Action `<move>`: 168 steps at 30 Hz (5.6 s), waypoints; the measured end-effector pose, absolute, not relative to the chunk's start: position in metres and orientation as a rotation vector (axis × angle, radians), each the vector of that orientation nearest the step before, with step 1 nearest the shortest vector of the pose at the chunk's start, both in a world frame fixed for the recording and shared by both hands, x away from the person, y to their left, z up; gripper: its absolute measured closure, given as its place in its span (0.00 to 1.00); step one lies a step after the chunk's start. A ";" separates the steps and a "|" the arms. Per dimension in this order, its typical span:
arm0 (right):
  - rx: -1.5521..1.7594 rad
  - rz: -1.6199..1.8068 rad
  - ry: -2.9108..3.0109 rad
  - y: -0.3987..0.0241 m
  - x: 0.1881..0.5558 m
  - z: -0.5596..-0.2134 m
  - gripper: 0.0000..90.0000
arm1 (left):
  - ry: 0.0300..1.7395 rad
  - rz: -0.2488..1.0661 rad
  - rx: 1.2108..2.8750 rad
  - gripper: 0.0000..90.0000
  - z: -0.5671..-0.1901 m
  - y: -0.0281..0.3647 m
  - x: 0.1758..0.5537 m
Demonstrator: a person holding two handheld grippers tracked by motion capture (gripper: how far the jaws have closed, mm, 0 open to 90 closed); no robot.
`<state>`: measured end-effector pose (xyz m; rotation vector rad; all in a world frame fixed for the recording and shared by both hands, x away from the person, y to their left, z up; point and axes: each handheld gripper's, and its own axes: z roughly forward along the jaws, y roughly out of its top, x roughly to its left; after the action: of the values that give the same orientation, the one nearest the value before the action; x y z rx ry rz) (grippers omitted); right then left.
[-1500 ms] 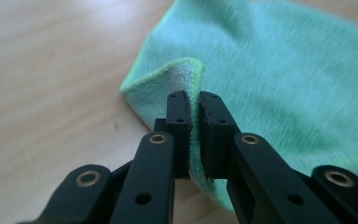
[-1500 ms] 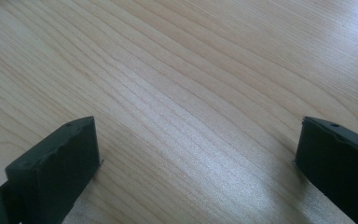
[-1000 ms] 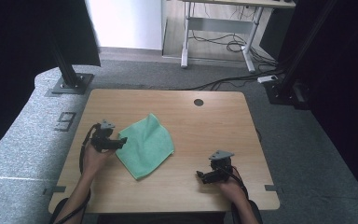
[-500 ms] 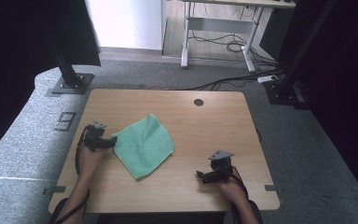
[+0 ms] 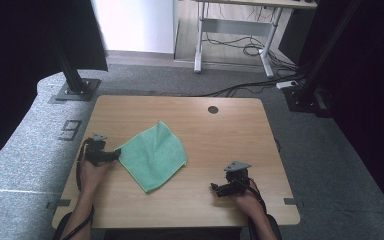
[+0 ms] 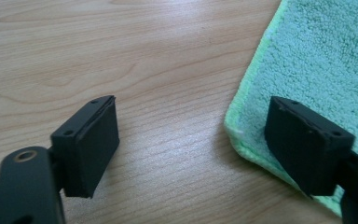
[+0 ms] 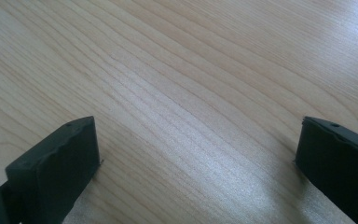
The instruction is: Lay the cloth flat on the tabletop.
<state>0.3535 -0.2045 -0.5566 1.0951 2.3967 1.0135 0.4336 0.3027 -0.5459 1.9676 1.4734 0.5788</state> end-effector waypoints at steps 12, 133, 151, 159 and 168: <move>1.147 0.990 2.438 -0.201 0.362 -0.550 0.04 | 1.485 0.583 1.960 0.20 -0.546 0.302 0.433; 0.803 0.974 2.721 0.038 0.451 -0.528 0.88 | 1.468 0.577 1.972 0.20 -0.546 0.299 0.433; 0.857 0.976 2.592 -0.019 0.456 -0.481 0.95 | 1.468 0.578 1.974 0.20 -0.546 0.299 0.433; 0.949 0.934 2.540 -0.065 0.463 -0.481 0.95 | 1.470 0.578 1.973 0.20 -0.546 0.299 0.433; 1.045 0.878 2.524 -0.101 0.468 -0.498 0.94 | 1.471 0.578 1.974 0.19 -0.546 0.299 0.433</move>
<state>0.4681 -0.1012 -0.4978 1.0446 2.5239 0.8776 0.4329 0.2987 -0.5459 1.9737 1.4707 0.5777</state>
